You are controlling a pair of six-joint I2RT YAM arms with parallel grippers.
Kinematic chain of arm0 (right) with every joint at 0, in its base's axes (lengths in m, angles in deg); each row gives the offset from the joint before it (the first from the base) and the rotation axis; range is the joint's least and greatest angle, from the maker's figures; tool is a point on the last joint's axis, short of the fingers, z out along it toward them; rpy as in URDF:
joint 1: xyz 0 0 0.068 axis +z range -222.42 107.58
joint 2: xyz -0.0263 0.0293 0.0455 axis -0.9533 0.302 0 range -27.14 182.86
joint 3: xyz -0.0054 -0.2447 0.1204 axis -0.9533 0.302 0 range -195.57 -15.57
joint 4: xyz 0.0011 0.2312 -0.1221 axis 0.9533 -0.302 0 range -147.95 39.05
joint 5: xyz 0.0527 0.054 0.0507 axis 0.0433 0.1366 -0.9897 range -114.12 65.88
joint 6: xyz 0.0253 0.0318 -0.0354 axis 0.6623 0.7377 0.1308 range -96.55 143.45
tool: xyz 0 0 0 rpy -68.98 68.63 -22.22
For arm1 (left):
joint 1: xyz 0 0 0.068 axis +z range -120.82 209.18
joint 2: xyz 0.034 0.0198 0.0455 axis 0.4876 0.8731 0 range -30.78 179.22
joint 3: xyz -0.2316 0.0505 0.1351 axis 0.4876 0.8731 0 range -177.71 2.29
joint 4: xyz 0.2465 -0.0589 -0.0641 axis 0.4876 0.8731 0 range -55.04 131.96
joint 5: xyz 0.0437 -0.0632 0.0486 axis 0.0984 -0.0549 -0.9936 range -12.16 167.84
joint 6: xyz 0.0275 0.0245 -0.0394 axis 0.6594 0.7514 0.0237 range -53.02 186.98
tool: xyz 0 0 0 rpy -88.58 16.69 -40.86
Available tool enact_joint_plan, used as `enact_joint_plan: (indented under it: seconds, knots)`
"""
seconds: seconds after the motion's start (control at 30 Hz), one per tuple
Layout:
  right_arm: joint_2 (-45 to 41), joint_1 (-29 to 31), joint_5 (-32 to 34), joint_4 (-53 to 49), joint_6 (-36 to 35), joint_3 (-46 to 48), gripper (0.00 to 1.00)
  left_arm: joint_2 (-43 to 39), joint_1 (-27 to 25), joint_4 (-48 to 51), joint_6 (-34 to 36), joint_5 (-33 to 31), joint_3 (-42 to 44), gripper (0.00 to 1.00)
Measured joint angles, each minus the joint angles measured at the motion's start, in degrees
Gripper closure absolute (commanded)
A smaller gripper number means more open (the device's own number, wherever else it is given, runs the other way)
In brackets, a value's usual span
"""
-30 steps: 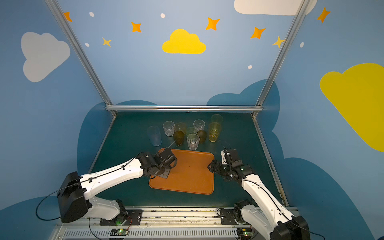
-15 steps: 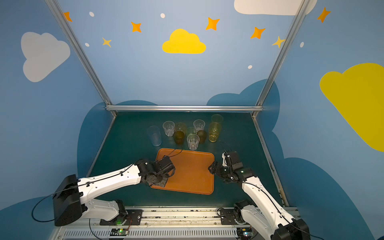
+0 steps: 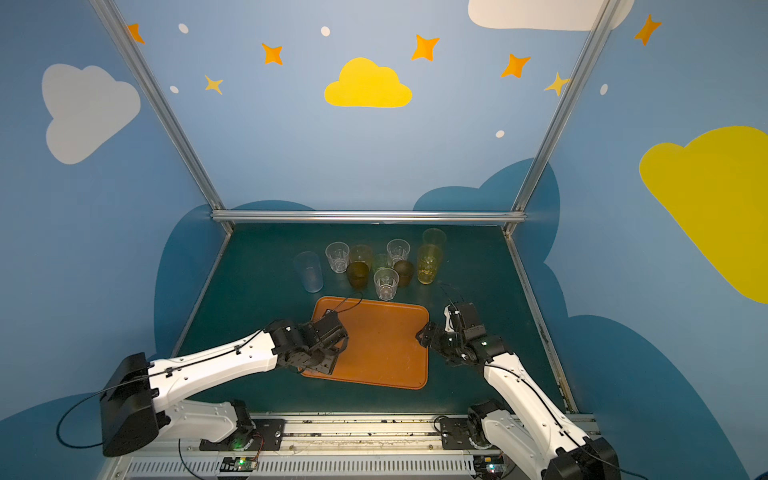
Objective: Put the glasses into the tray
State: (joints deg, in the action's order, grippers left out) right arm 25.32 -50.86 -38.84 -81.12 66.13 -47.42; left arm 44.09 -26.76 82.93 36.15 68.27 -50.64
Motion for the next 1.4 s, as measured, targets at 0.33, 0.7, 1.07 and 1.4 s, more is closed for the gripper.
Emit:
enact_joint_plan:
  seconds: [0.33,0.7,1.07,1.4]
  knots:
    - [0.09,0.00,-0.37,0.09,1.33,-0.02,0.18,-1.57,2.75,-3.93,0.24,-0.98,-1.77,0.00]
    - [8.33,0.00,-0.44,5.05,5.38,-6.60,0.19,-1.57,13.46,-13.84,-0.11,2.29,-2.25,0.00]
    - [23.78,0.31,-1.46,10.27,8.39,-18.75,0.22,-4.42,17.66,-23.80,-2.19,5.88,-0.28,0.00]
    - [32.92,1.55,0.87,12.37,11.06,-26.77,0.47,-7.78,18.18,-30.71,-0.63,7.67,5.44,0.00]
